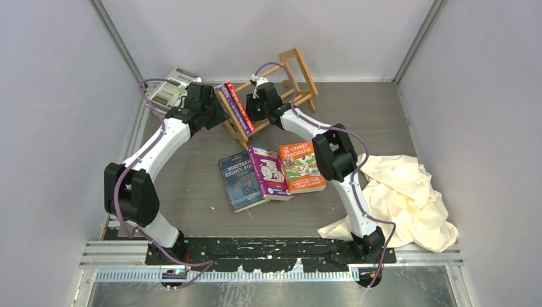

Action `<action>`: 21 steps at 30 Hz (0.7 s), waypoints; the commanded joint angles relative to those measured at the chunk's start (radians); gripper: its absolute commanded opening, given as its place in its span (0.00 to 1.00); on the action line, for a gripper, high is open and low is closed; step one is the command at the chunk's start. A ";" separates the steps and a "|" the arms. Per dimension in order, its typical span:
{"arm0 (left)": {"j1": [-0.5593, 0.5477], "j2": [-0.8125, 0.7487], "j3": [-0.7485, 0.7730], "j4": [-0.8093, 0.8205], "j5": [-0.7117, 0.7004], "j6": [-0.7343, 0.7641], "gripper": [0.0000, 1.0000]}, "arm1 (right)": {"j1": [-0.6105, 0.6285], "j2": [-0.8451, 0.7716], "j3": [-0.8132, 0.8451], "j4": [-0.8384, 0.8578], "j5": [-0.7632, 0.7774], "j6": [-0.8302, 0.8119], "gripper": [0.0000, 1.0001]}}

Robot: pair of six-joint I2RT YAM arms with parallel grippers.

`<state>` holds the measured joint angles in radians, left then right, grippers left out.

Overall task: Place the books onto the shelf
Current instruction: Adjust the book on the shelf.

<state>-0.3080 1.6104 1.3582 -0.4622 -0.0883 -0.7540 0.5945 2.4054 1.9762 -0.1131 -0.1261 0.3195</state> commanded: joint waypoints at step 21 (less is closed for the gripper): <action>-0.012 -0.174 -0.050 -0.010 -0.073 -0.016 0.41 | -0.003 -0.172 -0.055 0.024 0.100 -0.033 0.44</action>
<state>-0.3138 1.4872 1.3163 -0.4824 -0.1322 -0.7589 0.5934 2.3344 1.9324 -0.1287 -0.0566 0.3073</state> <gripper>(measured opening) 0.411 0.432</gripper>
